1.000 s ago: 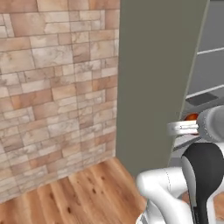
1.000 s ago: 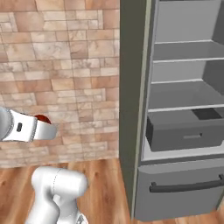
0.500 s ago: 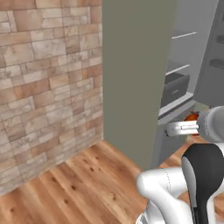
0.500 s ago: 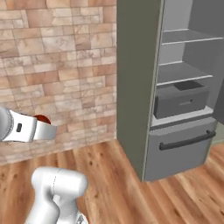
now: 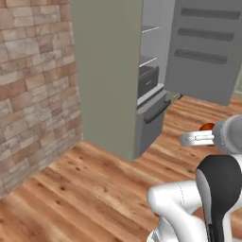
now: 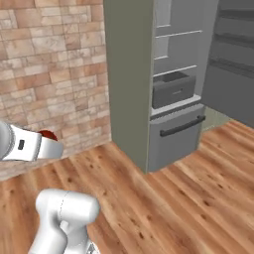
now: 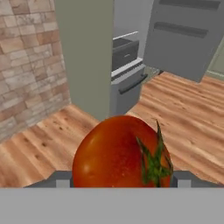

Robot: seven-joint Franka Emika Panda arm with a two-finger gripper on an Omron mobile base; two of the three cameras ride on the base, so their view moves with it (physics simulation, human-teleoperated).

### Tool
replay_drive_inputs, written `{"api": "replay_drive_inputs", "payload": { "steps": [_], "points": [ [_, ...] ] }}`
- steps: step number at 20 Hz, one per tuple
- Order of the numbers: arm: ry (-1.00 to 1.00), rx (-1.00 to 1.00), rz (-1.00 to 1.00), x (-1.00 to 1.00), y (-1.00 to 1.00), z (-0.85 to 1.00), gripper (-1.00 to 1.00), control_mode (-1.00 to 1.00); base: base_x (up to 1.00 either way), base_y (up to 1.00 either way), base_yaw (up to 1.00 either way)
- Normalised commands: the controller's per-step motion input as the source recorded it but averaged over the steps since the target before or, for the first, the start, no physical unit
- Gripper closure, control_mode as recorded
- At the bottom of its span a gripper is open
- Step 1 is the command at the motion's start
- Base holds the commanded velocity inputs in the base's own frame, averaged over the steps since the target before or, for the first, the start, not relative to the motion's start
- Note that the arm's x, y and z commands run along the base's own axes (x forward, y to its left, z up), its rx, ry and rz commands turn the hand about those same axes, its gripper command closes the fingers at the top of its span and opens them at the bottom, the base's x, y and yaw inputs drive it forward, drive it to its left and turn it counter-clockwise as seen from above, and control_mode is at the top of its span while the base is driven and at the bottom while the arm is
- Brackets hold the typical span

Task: Gather the tomato and lemon from the fridge and place them on a tray on the dining counter. Then gather the steaks from the fridge and place them on the other tray.

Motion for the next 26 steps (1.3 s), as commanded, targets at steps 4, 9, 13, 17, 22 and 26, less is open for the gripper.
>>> {"api": "replay_drive_inputs", "payload": {
  "steps": [4, 9, 13, 17, 22, 26],
  "points": [
    [0.0, 0.0, 0.0, 0.0, 0.0, 0.0, 1.0, 1.0, -1.0, -0.04, -0.36],
    [0.0, 0.0, 0.0, 0.0, 0.0, 0.0, 1.0, 1.0, -0.98, -0.42, -0.28],
    [0.0, 0.0, 0.0, 0.0, 0.0, 0.0, 1.0, 1.0, -0.74, -0.64, -0.23],
    [0.0, 0.0, 0.0, 0.0, 0.0, 0.0, 1.0, 1.0, -0.55, -0.74, -0.22],
    [0.0, 0.0, 0.0, 0.0, 0.0, 0.0, 1.0, 1.0, -0.27, -0.69, -0.26],
    [0.0, 0.0, 0.0, 0.0, 0.0, 0.0, 1.0, 1.0, -0.07, -0.68, -0.28]
  ]
}}
